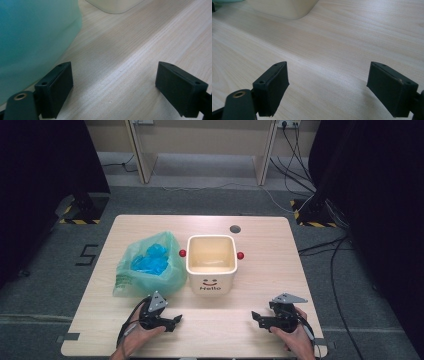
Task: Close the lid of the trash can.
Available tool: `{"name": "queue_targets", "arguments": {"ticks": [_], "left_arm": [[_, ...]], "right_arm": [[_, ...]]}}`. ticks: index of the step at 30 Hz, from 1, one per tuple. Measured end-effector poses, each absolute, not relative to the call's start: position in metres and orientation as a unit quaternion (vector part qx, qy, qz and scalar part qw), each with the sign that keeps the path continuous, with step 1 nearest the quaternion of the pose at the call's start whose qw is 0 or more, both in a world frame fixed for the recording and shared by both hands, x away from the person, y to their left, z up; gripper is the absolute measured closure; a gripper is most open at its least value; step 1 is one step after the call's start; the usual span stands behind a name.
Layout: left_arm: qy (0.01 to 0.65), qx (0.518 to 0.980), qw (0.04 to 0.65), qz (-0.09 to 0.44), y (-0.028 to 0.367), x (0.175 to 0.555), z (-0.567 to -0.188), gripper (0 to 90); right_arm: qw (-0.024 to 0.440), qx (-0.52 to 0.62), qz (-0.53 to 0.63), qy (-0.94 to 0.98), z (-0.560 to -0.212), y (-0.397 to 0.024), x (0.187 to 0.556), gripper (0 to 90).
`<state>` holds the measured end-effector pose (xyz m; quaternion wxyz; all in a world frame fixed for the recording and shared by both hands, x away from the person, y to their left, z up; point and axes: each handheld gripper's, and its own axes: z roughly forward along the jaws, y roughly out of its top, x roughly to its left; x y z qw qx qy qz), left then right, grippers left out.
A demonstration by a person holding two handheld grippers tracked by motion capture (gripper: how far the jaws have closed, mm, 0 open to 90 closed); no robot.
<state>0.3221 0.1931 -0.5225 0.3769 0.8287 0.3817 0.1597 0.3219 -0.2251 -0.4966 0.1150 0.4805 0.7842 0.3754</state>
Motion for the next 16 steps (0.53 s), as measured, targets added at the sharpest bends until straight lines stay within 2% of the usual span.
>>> {"name": "queue_targets", "arguments": {"ticks": [16], "left_arm": [[0.381, 0.829, 0.377, 0.159, 0.1932, 0.3221, -0.5225, 13.4]], "right_arm": [[0.118, 0.484, 0.373, 0.783, -0.4969, -0.2263, 0.321, 17.5]]}}
